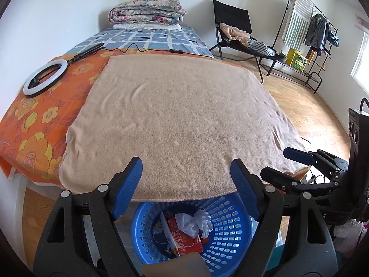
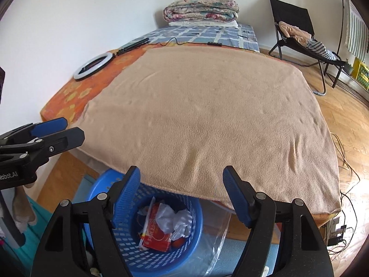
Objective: Collect trash
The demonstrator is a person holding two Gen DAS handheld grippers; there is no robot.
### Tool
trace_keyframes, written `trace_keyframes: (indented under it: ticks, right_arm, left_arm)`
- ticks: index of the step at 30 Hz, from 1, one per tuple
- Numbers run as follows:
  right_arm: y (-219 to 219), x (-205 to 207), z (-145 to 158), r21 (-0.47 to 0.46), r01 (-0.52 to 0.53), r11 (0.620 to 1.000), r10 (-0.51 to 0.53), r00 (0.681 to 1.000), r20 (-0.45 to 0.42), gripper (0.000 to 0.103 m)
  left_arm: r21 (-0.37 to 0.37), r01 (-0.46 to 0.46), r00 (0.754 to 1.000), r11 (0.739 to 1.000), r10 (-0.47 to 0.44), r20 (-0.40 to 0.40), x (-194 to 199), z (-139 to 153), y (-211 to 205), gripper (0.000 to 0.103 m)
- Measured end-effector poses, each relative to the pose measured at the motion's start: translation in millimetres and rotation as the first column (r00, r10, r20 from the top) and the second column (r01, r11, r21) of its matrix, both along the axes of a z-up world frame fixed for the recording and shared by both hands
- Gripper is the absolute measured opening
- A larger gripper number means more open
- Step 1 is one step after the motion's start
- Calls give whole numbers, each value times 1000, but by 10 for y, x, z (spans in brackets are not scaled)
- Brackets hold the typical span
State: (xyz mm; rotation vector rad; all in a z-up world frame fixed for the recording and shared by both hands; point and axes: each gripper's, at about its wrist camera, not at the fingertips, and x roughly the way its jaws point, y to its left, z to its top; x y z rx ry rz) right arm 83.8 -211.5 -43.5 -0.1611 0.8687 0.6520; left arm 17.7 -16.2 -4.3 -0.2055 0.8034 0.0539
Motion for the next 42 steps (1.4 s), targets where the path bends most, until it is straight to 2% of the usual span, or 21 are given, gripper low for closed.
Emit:
trace_keyframes:
  ticks: [3,7,15,23,32,42]
  right_arm:
    - [0,69,98,19,-1,1000,1,1000,16,76]
    - [22,188,196,33,-9,999,8,1000,27,77]
    - [63,424,304,63,-6,998,3,999,50,77]
    - [114,599,234,97,7,995,-10,1000,28,78]
    - [208,686,182,82,7,997,-11,999,41,78]
    - [167,827,55,72,43,997,-42,999,-15,78]
  left_arm:
    - [31,-3,999,1000,2,33,64,139,17,83]
    - [49,-12,998,999,9,65,160,300,43,92]
    - [70,0,995,998,-8,103,373,455,79,93]
    - [60,7,995,998,-12,94,499,430,111,93]
    - [36,-1,998,999,-1,59,632,249,153,95]
    - [14,1,1000,1000,-2,26,681,118,122,98]
